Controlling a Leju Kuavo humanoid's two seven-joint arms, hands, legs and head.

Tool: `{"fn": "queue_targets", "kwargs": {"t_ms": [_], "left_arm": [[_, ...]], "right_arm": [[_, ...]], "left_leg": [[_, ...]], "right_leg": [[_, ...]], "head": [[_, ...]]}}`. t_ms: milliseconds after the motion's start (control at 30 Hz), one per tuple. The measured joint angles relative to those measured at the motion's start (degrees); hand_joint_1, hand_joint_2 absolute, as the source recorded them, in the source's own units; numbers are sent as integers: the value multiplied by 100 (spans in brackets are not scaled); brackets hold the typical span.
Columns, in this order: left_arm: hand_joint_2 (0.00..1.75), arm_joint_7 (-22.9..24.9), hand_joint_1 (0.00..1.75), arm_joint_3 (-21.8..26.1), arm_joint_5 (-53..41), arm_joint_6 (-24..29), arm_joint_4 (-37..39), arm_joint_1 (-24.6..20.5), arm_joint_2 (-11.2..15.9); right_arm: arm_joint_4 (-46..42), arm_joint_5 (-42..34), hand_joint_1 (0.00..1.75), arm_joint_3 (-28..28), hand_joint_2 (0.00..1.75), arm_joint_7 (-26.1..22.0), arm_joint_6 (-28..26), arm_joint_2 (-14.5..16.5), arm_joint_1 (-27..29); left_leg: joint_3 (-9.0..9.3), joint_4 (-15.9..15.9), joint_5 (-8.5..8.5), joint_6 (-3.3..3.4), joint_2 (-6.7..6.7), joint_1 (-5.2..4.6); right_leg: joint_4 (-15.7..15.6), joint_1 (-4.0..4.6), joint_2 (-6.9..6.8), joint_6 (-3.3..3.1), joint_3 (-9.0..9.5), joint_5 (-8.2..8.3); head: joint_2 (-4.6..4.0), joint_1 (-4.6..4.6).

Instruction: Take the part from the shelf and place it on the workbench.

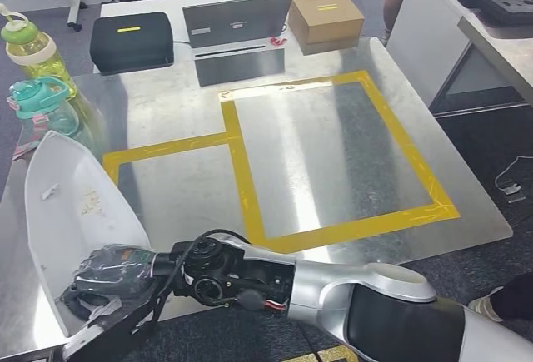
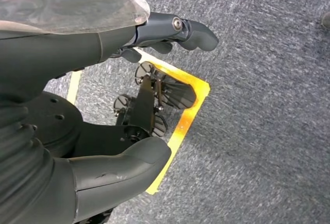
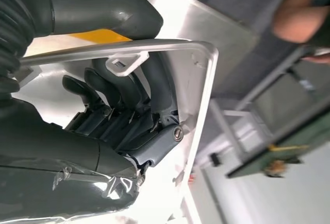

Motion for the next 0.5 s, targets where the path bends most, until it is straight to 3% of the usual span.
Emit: {"fn": "queue_targets", "kwargs": {"t_ms": [500], "left_arm": [[175, 46, 0, -92, 14, -20, 0, -50, -21]], "right_arm": [[1607, -132, 166, -282, 175, -97, -412, -113, -344]], "left_leg": [[1, 1, 0, 0, 2, 0]], "right_leg": [[-1, -1, 2, 0, -8, 0]], "head": [[0, -4]]}}
